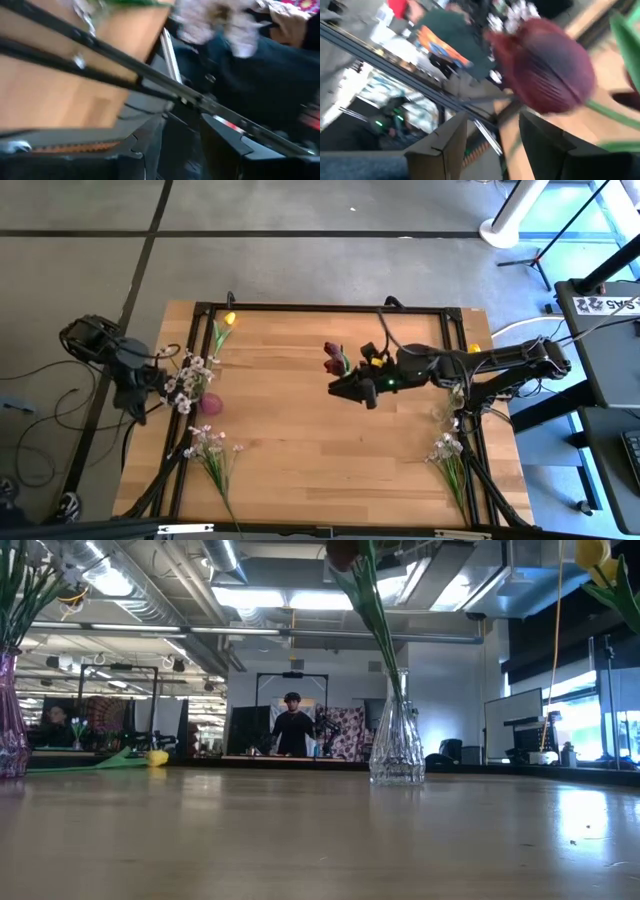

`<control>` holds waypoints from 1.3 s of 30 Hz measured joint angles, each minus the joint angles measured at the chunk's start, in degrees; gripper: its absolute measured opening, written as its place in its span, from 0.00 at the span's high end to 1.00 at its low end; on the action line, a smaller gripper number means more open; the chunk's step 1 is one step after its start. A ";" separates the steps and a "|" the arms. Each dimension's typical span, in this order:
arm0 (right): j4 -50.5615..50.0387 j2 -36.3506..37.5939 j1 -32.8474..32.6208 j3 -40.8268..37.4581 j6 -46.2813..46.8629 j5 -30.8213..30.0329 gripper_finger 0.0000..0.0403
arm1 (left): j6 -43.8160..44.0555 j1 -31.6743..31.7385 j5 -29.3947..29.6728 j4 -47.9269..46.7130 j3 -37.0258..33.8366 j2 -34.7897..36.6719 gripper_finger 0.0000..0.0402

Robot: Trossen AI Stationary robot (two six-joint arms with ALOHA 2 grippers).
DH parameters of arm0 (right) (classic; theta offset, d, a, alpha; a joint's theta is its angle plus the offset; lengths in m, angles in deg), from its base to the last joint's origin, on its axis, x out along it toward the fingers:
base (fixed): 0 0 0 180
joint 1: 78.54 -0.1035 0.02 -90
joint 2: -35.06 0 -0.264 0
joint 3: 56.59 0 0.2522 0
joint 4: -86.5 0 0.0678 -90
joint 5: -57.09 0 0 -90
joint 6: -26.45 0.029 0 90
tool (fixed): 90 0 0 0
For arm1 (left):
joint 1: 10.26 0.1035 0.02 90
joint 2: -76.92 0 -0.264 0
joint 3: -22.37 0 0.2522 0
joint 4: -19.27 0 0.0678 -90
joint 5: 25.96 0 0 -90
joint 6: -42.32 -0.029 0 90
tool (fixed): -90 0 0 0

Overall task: Sort flowers into vase by color
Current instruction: Adjust the red tulips in the top transparent vase

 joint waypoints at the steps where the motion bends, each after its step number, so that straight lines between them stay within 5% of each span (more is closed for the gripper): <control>1: -1.69 -0.01 0.01 0.00 -0.02 0.32 0.55 | 1.28 0.02 -1.51 1.08 0.16 -0.19 0.68; 8: -8.97 -0.01 0.56 0.00 -0.95 1.22 0.55 | 12.07 0.00 -2.31 13.58 4.91 -4.79 0.68; 21: -9.54 1.31 18.17 0.04 -10.76 27.44 0.55 | 15.30 -1.90 5.91 17.65 18.56 -23.99 0.68; 31: -9.92 1.81 25.26 0.04 -20.77 27.77 0.55 | 29.68 -18.37 9.80 22.74 20.23 -36.68 0.68; 39: 1.00 5.00 23.38 0.04 -24.47 26.02 0.55 | 40.89 -32.52 24.11 23.02 20.23 -41.53 0.68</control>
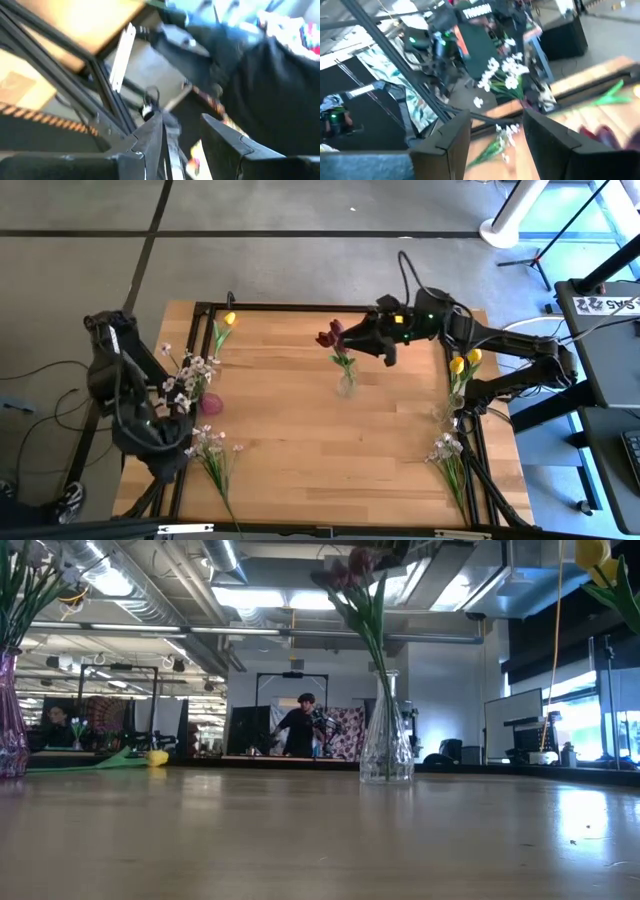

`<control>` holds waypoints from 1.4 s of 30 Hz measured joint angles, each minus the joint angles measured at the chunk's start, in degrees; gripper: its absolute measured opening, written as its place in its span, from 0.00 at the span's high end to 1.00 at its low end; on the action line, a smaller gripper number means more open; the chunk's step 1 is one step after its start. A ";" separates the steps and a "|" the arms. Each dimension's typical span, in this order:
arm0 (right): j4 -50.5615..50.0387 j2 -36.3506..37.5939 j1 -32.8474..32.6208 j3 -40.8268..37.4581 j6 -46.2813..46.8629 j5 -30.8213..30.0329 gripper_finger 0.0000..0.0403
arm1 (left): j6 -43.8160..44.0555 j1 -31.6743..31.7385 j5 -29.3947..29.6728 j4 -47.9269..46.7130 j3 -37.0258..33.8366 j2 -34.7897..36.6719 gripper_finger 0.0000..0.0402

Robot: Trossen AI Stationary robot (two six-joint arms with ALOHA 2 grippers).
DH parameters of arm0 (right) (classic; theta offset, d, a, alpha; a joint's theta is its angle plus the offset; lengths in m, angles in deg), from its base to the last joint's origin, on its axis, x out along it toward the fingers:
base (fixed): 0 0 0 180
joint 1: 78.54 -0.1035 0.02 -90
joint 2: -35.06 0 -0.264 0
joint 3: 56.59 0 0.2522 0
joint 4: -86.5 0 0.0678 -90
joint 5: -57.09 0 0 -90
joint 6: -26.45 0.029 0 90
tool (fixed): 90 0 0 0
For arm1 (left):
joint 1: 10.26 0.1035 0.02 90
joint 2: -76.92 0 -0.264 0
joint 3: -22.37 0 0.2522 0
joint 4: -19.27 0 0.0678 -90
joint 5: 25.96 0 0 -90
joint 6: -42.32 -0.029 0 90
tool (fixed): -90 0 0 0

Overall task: Sort flowers into vase by color
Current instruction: Adjust the red tulips in the top transparent vase, then put the left white flowers into the violet vase

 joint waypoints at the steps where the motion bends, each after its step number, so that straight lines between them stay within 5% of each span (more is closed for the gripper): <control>1: 0.74 0.42 -0.50 0.00 -0.10 -0.22 0.55 | 0.85 -1.37 2.61 -0.33 0.00 -0.49 0.68; 5: 2.67 2.80 -2.96 0.00 -2.62 -2.87 0.55 | 2.84 -6.21 10.25 -2.04 0.00 -3.12 0.68; 15: 3.43 8.62 -10.30 0.00 -7.33 -9.93 0.55 | 11.00 -9.10 11.71 -1.53 0.00 -13.81 0.59; 22: 2.46 10.81 -15.70 0.00 -7.57 -13.55 0.55 | 27.00 -6.43 13.74 -6.14 0.00 -19.10 0.49; 34: -0.97 11.80 -29.66 0.00 -5.26 -26.55 0.55 | 23.80 1.29 12.22 -7.29 -0.10 -30.40 0.49; 42: -0.94 11.72 -40.83 0.00 -0.05 -34.85 0.55 | 33.18 -0.68 11.44 4.43 -11.87 -31.99 0.49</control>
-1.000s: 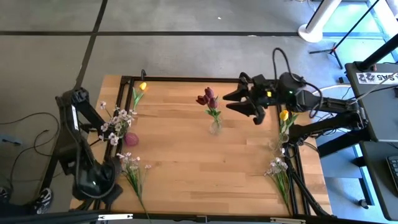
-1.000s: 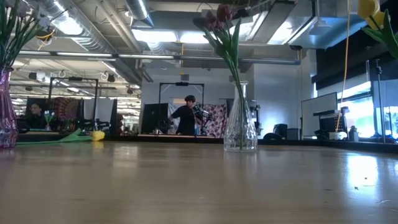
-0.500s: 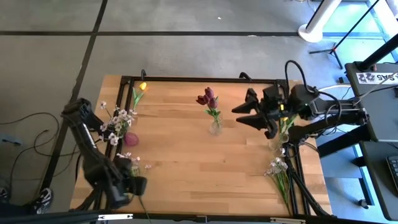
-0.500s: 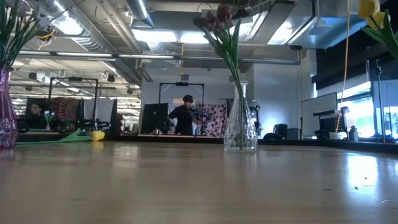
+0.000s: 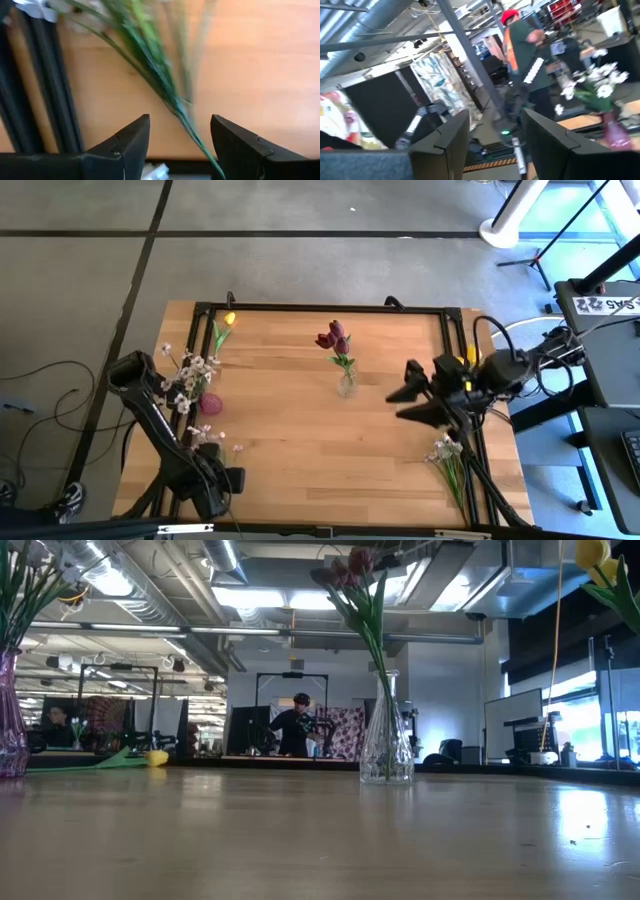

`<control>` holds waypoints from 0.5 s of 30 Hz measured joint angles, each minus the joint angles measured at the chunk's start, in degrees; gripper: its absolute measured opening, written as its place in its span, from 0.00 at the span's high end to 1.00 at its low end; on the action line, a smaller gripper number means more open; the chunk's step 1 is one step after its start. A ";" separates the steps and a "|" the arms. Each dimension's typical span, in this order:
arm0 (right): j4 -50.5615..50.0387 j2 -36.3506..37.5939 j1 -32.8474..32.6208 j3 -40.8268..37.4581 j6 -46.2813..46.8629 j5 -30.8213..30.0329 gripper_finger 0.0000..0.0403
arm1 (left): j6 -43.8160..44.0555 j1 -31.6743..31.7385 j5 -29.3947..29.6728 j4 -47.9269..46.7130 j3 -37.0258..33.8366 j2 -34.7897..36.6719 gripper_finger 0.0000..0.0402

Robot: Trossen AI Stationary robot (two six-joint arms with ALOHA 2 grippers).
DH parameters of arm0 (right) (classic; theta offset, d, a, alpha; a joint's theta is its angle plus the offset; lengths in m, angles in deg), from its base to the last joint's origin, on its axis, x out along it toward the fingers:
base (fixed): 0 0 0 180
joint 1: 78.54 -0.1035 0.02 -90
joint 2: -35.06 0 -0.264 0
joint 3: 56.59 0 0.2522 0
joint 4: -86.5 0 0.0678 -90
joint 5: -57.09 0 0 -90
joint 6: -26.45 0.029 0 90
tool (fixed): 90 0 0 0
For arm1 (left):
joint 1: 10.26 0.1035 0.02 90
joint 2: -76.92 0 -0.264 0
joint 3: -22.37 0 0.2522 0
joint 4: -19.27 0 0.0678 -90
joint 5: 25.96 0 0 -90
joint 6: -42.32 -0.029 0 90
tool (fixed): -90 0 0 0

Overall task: Sort flowers into vase by color
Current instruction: Put the left white flowers into the violet vase

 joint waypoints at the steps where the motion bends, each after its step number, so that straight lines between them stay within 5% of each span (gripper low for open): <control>1: 0.02 0.00 -1.41 0.00 0.53 -1.20 0.55 | 0.41 -0.01 -1.07 0.72 -1.58 -0.01 0.49; 8: 0.05 0.00 -7.55 0.00 0.52 -7.96 0.55 | 0.31 1.00 -4.59 2.16 -8.07 0.02 0.49; 15: 0.06 -0.02 -7.71 0.00 0.46 -8.14 0.55 | 1.28 0.16 -8.71 18.61 -18.77 0.44 0.49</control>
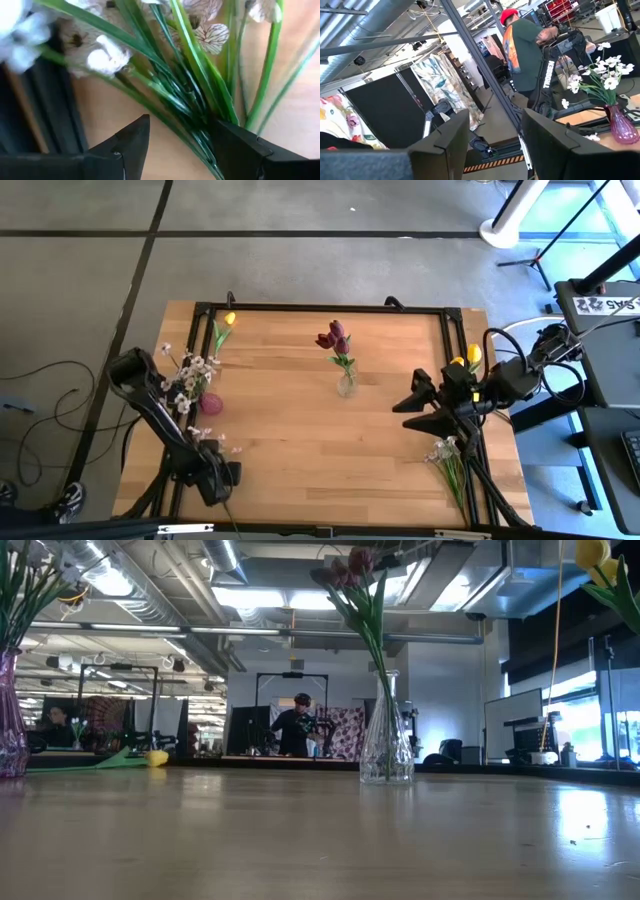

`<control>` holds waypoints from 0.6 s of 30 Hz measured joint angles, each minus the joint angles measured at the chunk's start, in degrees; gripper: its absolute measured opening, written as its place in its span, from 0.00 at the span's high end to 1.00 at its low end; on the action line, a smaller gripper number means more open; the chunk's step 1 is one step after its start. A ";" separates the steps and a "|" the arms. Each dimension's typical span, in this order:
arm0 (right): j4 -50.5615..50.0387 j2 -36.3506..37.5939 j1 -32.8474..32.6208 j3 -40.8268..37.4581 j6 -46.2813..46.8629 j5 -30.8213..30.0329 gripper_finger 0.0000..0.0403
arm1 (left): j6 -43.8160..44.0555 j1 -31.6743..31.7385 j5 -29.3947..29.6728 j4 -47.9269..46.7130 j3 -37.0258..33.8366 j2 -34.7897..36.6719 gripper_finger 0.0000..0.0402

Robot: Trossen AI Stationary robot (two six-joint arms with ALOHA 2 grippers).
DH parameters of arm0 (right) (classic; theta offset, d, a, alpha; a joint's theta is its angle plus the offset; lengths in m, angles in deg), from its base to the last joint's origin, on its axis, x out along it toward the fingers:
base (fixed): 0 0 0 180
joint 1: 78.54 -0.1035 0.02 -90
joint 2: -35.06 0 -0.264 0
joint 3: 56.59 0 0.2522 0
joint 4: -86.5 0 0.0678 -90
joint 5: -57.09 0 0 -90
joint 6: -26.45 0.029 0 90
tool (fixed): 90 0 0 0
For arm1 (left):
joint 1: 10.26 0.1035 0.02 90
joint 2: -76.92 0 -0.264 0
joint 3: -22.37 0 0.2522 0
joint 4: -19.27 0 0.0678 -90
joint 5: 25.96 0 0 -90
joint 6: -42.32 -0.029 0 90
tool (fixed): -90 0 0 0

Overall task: Sort flowers into vase by color
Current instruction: Put the left white flowers into the violet vase

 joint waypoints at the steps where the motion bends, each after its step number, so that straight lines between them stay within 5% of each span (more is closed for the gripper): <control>1: -0.04 0.00 0.00 0.00 -0.02 0.00 0.55 | -0.20 0.16 0.01 1.23 -0.87 0.10 0.49; 7: 0.30 0.00 0.04 0.00 -2.95 -1.40 0.55 | -5.36 1.79 -0.13 1.52 -1.37 -0.10 0.54; 13: 1.83 0.02 0.04 0.00 -4.35 -1.99 0.55 | -9.35 3.29 2.48 0.97 0.45 -0.40 0.80; 18: 1.77 0.00 0.04 0.00 -4.35 -1.97 0.55 | -11.73 4.67 11.98 -1.17 4.20 -0.62 0.97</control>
